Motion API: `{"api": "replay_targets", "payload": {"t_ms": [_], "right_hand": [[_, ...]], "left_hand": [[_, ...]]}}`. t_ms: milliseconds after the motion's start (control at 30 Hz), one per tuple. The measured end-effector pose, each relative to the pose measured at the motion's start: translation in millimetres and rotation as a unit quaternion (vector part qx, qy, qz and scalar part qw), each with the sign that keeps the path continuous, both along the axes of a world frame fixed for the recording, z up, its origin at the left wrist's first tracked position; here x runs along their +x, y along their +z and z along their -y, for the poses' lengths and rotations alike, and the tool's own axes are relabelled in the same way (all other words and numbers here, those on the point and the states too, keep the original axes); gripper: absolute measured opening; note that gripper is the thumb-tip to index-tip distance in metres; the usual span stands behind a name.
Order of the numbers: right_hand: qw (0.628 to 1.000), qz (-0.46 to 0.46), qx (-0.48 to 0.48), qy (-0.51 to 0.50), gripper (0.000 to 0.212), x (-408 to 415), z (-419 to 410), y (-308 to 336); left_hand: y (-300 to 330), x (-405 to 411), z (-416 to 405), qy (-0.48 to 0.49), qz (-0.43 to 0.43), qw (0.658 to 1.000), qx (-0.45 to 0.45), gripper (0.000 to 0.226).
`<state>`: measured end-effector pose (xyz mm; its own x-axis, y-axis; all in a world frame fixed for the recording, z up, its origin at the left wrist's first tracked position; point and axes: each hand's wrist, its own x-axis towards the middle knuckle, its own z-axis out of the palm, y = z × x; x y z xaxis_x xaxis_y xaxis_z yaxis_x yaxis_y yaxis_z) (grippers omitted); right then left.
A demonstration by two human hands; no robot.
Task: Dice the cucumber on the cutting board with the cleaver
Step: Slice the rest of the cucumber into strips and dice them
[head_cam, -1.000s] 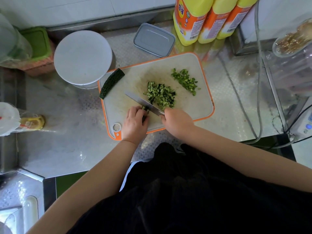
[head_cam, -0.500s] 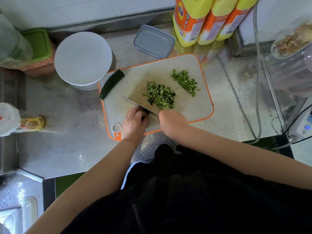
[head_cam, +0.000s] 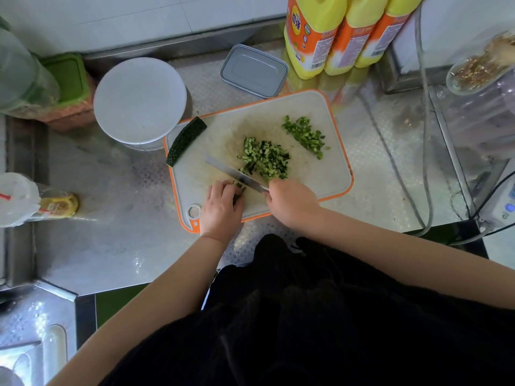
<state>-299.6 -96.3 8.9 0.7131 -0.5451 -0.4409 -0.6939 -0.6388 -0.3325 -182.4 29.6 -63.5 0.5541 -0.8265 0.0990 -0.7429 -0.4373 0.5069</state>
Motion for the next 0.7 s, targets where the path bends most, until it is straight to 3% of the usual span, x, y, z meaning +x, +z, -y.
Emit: {"api": "replay_targets", "payload": {"t_ms": [267, 433, 600, 700], "right_hand": [[0.999, -0.032, -0.012, 0.027, 0.005, 2, -10, -2], [0.998, -0.062, -0.001, 0.020, 0.018, 9, -12, -2], [0.997, -0.055, 0.041, -0.018, 0.010, 9, -10, -9], [0.994, -0.037, 0.080, -0.061, 0.026, 8, 0, -9]], "left_hand": [[-2, 4, 6, 0.008, -0.010, 0.999, 0.047, 0.009], [-3, 6, 5, 0.002, -0.020, 0.999, 0.036, 0.009], [-4, 5, 3, -0.003, -0.019, 1.000, 0.019, 0.031], [-5, 5, 1, -0.007, -0.008, 1.000, 0.004, 0.025]]}}
